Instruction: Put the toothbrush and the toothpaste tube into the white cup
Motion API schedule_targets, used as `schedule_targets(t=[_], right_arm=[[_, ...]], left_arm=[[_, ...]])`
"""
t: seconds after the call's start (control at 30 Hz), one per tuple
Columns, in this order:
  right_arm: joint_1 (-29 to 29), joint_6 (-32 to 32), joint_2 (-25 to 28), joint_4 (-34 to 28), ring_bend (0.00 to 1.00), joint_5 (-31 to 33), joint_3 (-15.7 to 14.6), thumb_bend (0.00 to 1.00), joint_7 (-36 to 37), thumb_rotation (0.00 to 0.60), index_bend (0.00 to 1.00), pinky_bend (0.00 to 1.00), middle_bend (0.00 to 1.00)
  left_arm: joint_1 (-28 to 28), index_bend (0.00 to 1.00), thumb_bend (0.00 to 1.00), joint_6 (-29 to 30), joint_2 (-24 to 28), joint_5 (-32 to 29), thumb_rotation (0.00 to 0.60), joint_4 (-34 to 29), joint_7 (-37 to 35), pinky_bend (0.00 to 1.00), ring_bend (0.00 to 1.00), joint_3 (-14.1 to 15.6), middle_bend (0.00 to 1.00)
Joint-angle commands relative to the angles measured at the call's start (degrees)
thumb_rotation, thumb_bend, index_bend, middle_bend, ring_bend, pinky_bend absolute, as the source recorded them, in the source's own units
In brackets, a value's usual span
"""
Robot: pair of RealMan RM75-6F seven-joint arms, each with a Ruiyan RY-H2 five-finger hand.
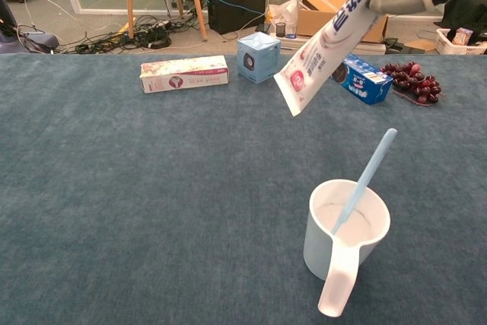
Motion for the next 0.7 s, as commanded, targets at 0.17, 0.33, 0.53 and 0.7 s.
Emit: schedule_targets(t=[0.17,0.33,0.53,0.7], right_arm=[[0.45,-2.30,0.62,-1.02,0.00,-0.51,-0.29,0.26,2.47,0.600,0.64,0.05,0.08],[0.81,-4.79,2.25,-2.31,0.00,-0.08,-0.70,0.26,5.35,0.600,0.64,0.05,0.08],[1.65,-8.95,5.02,-3.76,0.00,0.69,-1.29,0.26,8.94,0.600,0.64,0.05,0.08],[2.36,-12.61,8.22,-5.36,0.00,1.49,-1.66,0.26,12.10,0.600,0.64,0.05,0.08]], left_arm=[[0.03,0.79,0.00,-0.01,0.07,-0.07,0.600,0.02,-0.14,0.37,0.38,-0.04,0.51],[-0.02,0.79,0.00,-0.19,0.05,-0.12,0.600,0.08,-0.06,0.37,0.38,0.00,0.51],[-0.11,0.79,0.00,-0.42,-0.07,-0.26,0.600,0.22,0.14,0.37,0.38,0.02,0.51],[-0.15,0.79,0.00,-0.46,-0.14,-0.31,0.600,0.29,0.27,0.37,0.38,0.03,0.51]])
